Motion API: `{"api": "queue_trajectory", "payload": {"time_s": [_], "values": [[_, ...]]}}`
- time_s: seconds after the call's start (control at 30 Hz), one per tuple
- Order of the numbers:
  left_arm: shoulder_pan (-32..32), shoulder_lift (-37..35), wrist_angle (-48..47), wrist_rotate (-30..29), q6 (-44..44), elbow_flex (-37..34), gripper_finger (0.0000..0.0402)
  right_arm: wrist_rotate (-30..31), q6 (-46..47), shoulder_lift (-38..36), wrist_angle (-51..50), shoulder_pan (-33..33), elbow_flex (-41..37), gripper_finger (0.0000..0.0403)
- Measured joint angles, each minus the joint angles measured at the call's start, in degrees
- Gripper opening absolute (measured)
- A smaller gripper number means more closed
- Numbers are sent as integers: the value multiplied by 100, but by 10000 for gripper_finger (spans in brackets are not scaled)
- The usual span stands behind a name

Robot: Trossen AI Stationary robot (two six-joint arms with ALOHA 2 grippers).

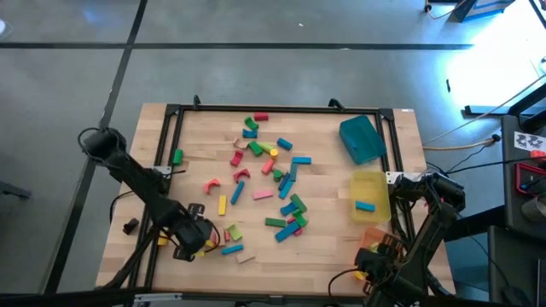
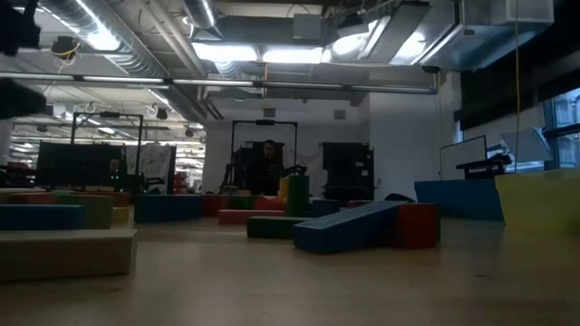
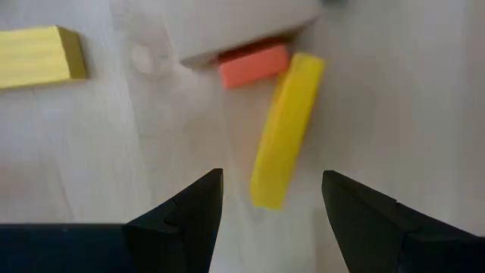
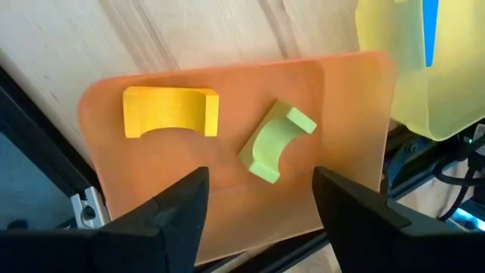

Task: Sort blocks by size
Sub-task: Put the yellow rectangular block into the yellow bin

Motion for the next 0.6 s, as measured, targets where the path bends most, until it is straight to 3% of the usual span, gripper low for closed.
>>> {"api": "queue_trajectory", "payload": {"time_s": [0.37,0.47,0.6], "values": [[0,746,6,137,-63,0,206,19,0,0,1,0,0,237],[2,761,-8,160,43,0,180,217,2,-2,26,0,0,237],[50,765,-13,157,47,1,118,850,1,0,167,-11,0,237]]}}
